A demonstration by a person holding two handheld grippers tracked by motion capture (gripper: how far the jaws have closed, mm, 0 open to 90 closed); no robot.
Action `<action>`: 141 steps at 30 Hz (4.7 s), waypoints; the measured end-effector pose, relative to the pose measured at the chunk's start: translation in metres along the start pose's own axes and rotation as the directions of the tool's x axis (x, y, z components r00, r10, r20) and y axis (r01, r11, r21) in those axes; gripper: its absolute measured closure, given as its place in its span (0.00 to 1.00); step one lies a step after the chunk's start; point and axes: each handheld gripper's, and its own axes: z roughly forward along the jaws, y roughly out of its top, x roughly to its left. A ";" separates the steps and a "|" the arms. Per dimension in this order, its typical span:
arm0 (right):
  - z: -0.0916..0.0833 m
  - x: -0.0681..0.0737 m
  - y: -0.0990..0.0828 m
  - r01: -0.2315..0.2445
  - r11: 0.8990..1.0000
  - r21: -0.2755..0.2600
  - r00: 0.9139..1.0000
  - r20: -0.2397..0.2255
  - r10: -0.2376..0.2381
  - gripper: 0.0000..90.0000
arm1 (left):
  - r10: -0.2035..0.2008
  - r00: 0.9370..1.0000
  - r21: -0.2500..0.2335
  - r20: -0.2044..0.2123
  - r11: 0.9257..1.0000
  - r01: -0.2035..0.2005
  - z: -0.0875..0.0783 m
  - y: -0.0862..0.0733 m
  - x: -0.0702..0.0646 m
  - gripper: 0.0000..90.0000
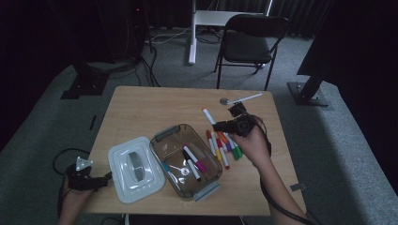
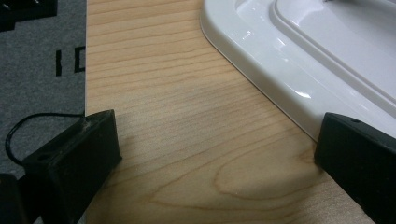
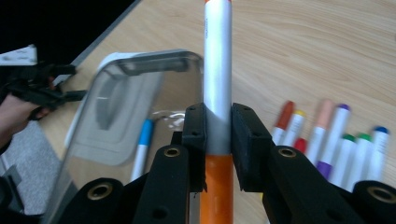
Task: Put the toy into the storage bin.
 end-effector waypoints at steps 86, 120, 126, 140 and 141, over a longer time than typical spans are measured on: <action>0.198 0.094 -0.041 0.183 0.769 0.612 0.983 -0.094 -0.159 0.76 | 0.001 1.000 0.001 0.003 1.000 -0.001 0.000 0.000 0.000 0.01; 0.036 0.012 -0.014 0.085 0.970 0.227 0.996 -0.034 -0.079 0.64 | 0.001 1.000 0.000 0.002 1.000 -0.001 0.000 0.000 0.000 0.01; 0.030 -0.009 -0.020 0.062 0.976 0.209 0.998 0.004 -0.064 0.63 | -0.001 1.000 0.000 0.003 1.000 0.001 0.000 0.000 0.000 0.01; 0.030 -0.067 -0.039 -0.034 0.985 0.168 0.992 0.129 0.012 0.64 | 0.001 1.000 0.001 0.002 1.000 -0.001 0.000 0.000 0.000 0.01; 0.030 -0.071 -0.040 -0.044 0.985 0.167 0.991 0.135 0.022 0.64 | 0.001 1.000 0.001 0.003 1.000 -0.001 0.000 0.000 0.000 0.01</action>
